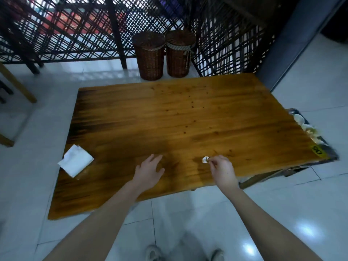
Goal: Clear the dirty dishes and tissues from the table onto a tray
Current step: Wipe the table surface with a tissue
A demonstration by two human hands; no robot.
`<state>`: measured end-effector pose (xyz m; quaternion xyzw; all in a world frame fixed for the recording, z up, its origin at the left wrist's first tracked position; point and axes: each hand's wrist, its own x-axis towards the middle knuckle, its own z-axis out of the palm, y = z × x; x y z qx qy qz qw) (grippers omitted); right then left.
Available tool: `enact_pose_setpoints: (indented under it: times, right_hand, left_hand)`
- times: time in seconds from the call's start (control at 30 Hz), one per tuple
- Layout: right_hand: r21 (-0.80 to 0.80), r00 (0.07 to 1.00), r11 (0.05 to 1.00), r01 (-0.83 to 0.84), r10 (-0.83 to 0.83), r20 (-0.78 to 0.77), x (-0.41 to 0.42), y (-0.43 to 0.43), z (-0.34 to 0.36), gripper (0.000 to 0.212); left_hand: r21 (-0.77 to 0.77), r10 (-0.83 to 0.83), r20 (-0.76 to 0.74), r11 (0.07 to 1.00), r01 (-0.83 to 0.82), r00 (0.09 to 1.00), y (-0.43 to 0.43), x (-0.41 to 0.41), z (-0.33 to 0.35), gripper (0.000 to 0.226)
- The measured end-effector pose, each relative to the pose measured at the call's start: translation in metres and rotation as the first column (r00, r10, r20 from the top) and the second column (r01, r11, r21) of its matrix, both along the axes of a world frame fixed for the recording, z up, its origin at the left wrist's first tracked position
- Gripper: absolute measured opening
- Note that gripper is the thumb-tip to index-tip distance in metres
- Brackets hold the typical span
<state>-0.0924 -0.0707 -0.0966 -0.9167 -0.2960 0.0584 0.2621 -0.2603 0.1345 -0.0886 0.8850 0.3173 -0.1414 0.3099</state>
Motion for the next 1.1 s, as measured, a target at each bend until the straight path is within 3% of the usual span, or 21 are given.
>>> enact_pose_setpoints:
  times: [0.63, 1.1]
  right_hand:
    - [0.045, 0.970, 0.970, 0.238, -0.240, 0.046, 0.191, -0.331, 0.030, 0.016]
    - [0.056, 0.900, 0.898, 0.436, -0.436, -0.007, 0.337, -0.402, 0.013, 0.016]
  left_hand:
    - [0.037, -0.259, 0.039, 0.966, 0.258, 0.965, -0.294, 0.258, 0.031, 0.057]
    - [0.041, -0.398, 0.059, 0.917, 0.396, 0.916, -0.354, 0.441, 0.025, 0.058]
